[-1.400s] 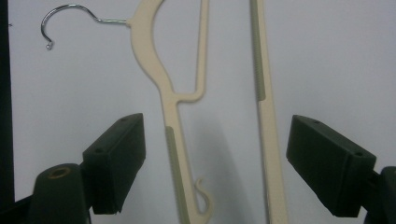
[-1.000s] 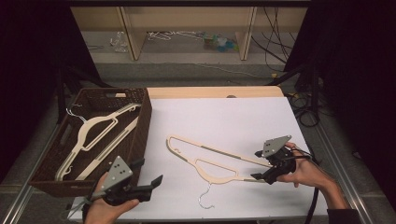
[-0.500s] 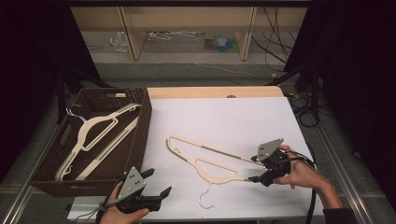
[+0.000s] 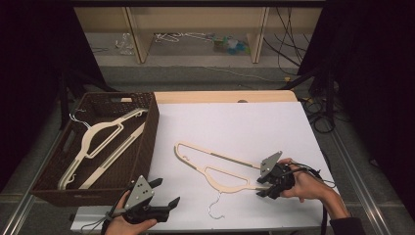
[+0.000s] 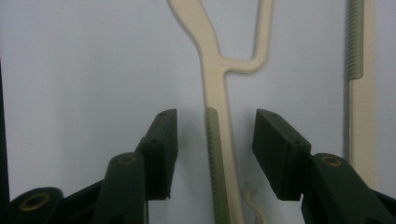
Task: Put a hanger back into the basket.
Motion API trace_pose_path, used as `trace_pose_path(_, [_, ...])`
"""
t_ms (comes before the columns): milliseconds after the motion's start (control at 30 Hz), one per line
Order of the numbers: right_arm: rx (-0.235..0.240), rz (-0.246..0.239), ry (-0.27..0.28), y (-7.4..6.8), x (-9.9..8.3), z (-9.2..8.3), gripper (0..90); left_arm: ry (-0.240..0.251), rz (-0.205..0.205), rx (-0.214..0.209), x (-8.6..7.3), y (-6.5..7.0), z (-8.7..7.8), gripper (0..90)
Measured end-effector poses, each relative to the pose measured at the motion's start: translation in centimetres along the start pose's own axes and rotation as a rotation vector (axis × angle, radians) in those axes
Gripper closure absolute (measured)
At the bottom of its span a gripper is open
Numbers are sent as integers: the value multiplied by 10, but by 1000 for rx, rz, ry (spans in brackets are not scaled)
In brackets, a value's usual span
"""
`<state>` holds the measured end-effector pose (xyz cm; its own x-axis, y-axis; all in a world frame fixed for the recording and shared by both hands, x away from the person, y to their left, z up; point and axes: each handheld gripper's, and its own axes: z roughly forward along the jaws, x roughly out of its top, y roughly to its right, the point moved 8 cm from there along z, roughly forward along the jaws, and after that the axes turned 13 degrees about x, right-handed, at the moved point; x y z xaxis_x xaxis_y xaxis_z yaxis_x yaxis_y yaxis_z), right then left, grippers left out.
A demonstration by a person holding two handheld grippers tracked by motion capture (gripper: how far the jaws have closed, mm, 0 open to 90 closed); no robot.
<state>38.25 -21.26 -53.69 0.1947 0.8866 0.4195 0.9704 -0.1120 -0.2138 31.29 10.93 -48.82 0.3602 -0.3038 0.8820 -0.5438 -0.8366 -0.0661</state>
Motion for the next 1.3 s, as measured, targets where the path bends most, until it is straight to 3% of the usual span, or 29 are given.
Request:
trace_pose_path(67, [10,-33,-36,-4,0,-1,650,-6,9,0,-1,2,0,197])
trace_pose_path(233, [24,-61,-67,-7,0,0,741,-6,8,-6,-2,2,1,200])
trace_pose_path(333, [27,-53,-79,-8,0,0,754,-6,5,-6,-2,2,2,203])
trace_pose_path(433, [28,-1,-101,-8,2,1,749,-10,12,-5,-2,2,2,207])
trace_pose_path(667, [7,17,-119,-9,3,3,748,-18,16,-15,-4,4,4,208])
trace_pose_path(767, [3,16,-131,-10,4,4,753,-25,25,-15,-5,6,7,211])
trace_pose_path(1000, [-24,-26,-226,-12,10,4,794,-24,57,-10,-2,7,17,213])
trace_pose_path(1067, [-19,-33,-232,-13,11,3,794,-30,81,-15,-2,8,24,215])
trace_pose_path(1100, [-17,-34,-234,-12,12,3,795,-40,117,-22,-2,10,33,217])
trace_pose_path(1200, [-25,-43,-238,-11,14,-1,796,-51,143,-22,-2,13,41,222])
trace_pose_path(1267, [-35,-50,-229,-10,17,-5,796,-48,194,-31,0,17,51,233])
trace_pose_path(1300, [-33,-53,-227,-10,19,-8,797,-47,241,-27,2,17,57,241])
